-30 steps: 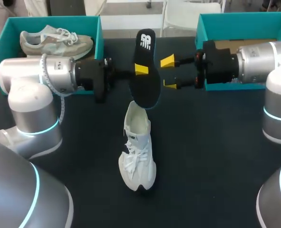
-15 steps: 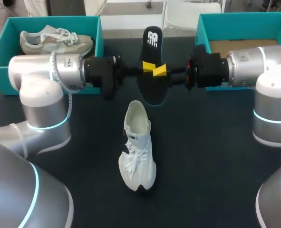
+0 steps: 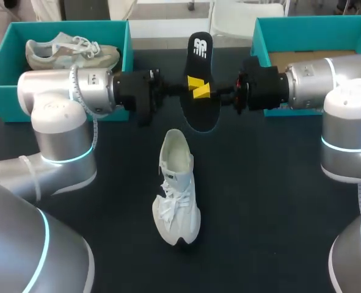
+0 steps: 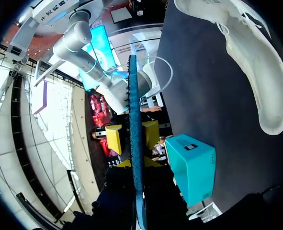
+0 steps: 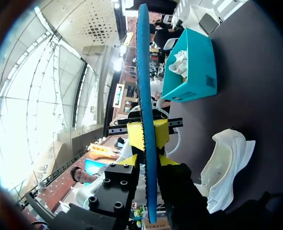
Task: Take the shoe out of the shoebox, open the shoe tongue, remove and reinsert the insole, then place the shoe into the shoebox
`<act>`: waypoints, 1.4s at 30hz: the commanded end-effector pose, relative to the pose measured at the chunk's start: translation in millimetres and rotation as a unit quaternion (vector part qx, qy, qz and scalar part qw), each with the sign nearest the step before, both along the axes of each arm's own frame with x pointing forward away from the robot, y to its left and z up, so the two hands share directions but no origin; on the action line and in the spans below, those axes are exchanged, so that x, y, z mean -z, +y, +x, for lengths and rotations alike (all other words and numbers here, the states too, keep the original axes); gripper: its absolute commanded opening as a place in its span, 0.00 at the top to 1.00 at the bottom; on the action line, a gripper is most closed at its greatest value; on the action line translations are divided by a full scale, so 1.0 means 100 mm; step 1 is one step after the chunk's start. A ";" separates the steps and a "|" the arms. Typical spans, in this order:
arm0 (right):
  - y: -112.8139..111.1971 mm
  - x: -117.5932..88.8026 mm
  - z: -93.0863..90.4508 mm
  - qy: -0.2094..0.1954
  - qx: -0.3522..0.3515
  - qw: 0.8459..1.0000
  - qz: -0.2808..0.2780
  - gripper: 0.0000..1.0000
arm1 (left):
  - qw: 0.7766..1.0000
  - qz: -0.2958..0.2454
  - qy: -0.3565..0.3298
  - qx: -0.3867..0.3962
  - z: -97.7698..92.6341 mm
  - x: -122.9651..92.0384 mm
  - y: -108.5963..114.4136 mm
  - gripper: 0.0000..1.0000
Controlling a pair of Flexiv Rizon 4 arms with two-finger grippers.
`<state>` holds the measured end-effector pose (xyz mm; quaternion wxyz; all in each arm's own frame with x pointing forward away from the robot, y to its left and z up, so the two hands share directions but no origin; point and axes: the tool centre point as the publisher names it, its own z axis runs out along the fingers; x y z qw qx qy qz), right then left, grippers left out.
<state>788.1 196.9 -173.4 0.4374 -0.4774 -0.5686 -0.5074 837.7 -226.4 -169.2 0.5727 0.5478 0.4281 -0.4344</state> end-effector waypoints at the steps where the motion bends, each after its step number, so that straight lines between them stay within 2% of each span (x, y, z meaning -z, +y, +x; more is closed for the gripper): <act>1: 0.03 0.02 0.03 0.000 -0.003 1.000 0.000 0.84 | 1.000 -0.001 -0.002 0.001 0.02 0.01 -0.04 1.00; 6: 0.03 0.02 0.04 0.001 -0.002 1.000 0.001 1.00 | 1.000 -0.002 0.001 0.001 0.02 0.01 -0.04 1.00; 13: 0.03 0.02 0.06 0.002 -0.009 1.000 0.001 1.00 | 1.000 -0.004 0.018 0.003 0.01 0.01 -0.03 1.00; 14: 0.02 0.02 0.06 0.002 -0.009 1.000 0.000 1.00 | 1.000 -0.002 0.023 0.002 0.01 -0.01 -0.02 0.54; 15: 0.02 0.02 0.07 0.002 -0.010 1.000 0.000 1.00 | 1.000 0.000 0.031 0.001 0.00 -0.02 0.00 0.00; 22: -0.10 0.06 0.14 -0.016 -0.005 1.000 -0.011 1.00 | 0.992 0.045 0.118 -0.009 -0.01 -0.13 0.29 0.00; 25: -0.15 0.07 0.17 -0.038 0.001 0.999 -0.010 1.00 | 0.981 0.055 0.187 -0.015 0.02 -0.14 0.45 0.00; 30: -0.21 0.12 0.24 -0.081 0.007 0.997 -0.010 1.00 | 0.963 0.062 0.263 -0.015 -0.12 -0.13 0.68 0.00; 35: -0.22 0.19 0.30 -0.150 0.021 0.988 -0.007 1.00 | 0.934 0.063 0.348 -0.043 -0.15 -0.01 0.86 0.00; 42: -0.19 0.20 0.36 -0.249 0.021 0.968 -0.011 1.00 | 0.876 0.062 0.466 -0.103 -0.10 0.23 1.11 0.00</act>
